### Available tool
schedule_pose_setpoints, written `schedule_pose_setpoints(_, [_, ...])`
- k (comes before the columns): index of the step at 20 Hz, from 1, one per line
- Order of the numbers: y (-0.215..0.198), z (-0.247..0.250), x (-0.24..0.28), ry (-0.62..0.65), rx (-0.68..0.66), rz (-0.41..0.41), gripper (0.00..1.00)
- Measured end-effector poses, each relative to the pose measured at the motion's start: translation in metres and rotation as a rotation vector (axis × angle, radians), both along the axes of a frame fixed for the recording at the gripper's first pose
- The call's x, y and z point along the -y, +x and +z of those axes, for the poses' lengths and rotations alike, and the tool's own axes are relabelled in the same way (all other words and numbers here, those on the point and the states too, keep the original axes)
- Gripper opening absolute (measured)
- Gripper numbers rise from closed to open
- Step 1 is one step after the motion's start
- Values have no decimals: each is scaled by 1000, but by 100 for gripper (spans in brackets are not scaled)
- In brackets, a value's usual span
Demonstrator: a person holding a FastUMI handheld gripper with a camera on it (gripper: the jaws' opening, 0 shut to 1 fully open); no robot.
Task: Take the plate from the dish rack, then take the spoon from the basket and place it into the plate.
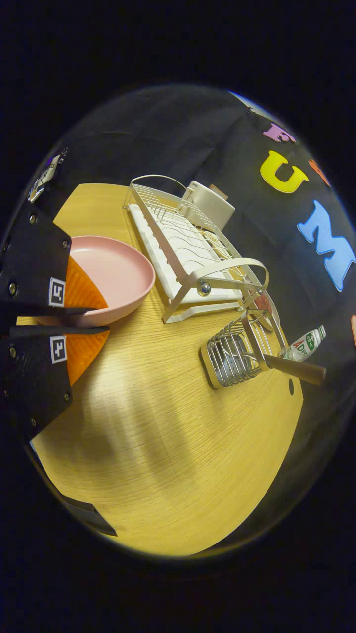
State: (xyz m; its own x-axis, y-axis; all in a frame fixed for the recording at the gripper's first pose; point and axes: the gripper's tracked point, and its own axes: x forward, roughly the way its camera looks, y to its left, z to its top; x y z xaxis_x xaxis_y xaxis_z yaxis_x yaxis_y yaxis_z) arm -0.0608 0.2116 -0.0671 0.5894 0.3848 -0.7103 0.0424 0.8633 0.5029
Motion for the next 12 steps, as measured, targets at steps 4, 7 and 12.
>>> schedule_pose_setpoints(4, [1, -1, 11, -121, 32, 41, 14])
schedule_pose_setpoints(7, [10, 16, 24, -214, 126, 39, 14])
schedule_pose_setpoints(12, [17, 67, 47, -393, 375, 69, 14])
